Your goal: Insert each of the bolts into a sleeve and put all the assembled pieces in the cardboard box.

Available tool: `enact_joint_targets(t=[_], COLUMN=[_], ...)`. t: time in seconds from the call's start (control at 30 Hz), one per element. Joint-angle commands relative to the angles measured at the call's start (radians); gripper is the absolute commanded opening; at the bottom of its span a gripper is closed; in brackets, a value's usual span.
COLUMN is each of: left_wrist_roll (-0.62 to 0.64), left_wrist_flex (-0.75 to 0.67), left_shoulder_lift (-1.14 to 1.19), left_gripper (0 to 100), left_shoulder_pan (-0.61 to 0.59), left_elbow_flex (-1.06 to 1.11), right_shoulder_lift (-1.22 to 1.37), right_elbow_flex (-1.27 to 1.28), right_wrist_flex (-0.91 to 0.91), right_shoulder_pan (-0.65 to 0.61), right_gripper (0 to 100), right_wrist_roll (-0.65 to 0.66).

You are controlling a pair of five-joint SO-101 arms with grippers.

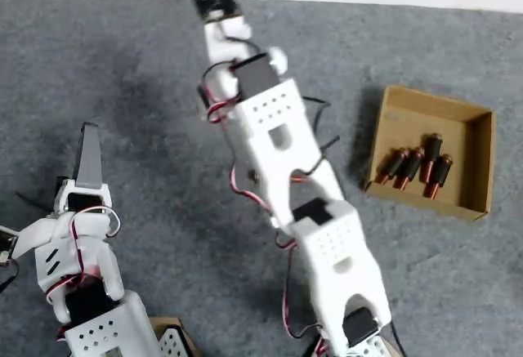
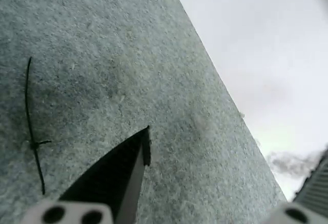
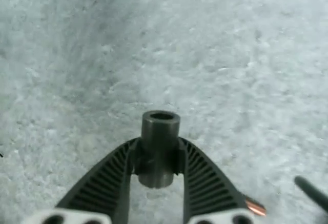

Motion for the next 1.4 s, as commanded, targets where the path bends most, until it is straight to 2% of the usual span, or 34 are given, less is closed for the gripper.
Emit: enact_joint_targets(t=[0.0, 0.23, 0.53, 0.67, 0.83, 0.97, 1.07, 1.17, 1.27, 1.37], left_wrist_roll=[0.002, 0.002, 0.0, 0.0, 0.0, -0.018, -0.043, -0.133, -0.259, -0.358], left_wrist_flex=[-0.018, -0.02, -0.017, -0.017, -0.017, -0.017, -0.015, -0.003, 0.126, 0.255], left_shoulder_lift=[-0.01, -0.01, -0.01, -0.01, -0.01, -0.01, -0.01, -0.01, -0.01, -0.01], left_gripper=[45, 45, 45, 45, 45, 45, 45, 45, 45, 45], left_shoulder_pan=[0.012, 0.039, 0.064, 0.064, 0.065, 0.071, 0.134, 0.272, 0.43, 0.526], left_elbow_flex=[-0.028, -0.019, -0.018, -0.018, -0.018, -0.016, -0.002, 0.015, -0.005, -0.096], right_shoulder_lift=[-0.189, -0.526, -0.869, -1.125, -1.432, -1.65, -1.797, -1.92, -2.028, -2.101], right_elbow_flex=[0.076, 0.199, 0.751, 1.05, 1.56, 1.913, 2.107, 2.272, 2.407, 2.496], right_wrist_flex=[0.015, 0.015, -0.031, -0.185, -0.447, -0.615, -0.688, -0.72, -0.75, -0.762], right_shoulder_pan=[0.047, 0.091, 0.104, 0.104, 0.116, 0.223, 0.338, 0.38, 0.38, 0.38], right_gripper=[0.4, 0.4, 0.4, 0.4, 0.4, 0.4, 0.4, 0.4, 0.4, 0.4], right_wrist_roll=[0.029, 0.032, 0.034, 0.1, 0.163, 0.255, 0.27, 0.267, 0.193, 0.167])
